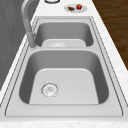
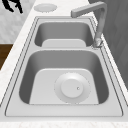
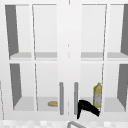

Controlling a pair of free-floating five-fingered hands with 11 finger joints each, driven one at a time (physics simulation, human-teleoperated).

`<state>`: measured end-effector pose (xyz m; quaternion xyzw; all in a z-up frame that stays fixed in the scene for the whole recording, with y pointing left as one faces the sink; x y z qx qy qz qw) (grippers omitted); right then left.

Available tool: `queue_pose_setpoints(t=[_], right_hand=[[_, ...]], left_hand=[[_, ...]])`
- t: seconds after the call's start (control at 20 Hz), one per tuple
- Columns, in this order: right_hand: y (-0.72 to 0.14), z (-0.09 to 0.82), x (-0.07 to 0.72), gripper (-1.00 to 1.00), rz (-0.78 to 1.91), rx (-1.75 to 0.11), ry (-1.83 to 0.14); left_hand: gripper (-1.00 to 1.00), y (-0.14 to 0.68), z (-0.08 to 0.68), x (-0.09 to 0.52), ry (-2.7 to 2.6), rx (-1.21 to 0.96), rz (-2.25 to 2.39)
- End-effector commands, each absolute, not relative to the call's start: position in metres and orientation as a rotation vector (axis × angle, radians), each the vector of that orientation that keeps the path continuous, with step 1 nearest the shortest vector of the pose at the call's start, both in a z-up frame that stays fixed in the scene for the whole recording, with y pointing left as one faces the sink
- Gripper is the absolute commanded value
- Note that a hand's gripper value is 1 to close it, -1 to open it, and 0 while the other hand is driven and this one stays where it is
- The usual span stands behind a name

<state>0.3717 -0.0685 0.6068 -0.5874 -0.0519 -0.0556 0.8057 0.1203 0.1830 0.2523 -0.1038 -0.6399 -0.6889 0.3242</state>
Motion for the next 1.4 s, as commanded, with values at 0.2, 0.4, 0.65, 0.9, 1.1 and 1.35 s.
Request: queue_pose_setpoints(t=[0.2, 0.4, 0.65, 0.9, 1.1, 1.35], right_hand=[[-0.083, 0.583, 0.341, -1.0, -0.035, -1.276, -0.195], [-0.08, 0.574, 0.347, -1.0, -0.044, -1.335, -0.225], [-0.078, 0.577, 0.348, -1.0, -0.034, -1.363, -0.239], [-0.094, 0.58, 0.341, -1.0, -0.009, -1.328, -0.368], [-0.105, 0.568, 0.325, -1.0, 0.065, -1.315, -0.398], [-0.111, 0.555, 0.298, -1.0, 0.157, -1.317, -0.507]], left_hand=[[0.0, 0.183, 0.252, 0.12, -1.679, -0.272, -1.807], [0.0, 0.183, 0.252, 0.12, -1.679, -0.272, -1.807], [0.0, 0.183, 0.252, 0.12, -1.679, -0.272, -1.807], [0.0, 0.183, 0.252, 0.12, -1.679, -0.272, -1.807], [0.0, 0.183, 0.252, 0.12, -1.679, -0.272, -1.807], [0.0, 0.183, 0.252, 0.12, -1.679, -0.272, -1.807]])
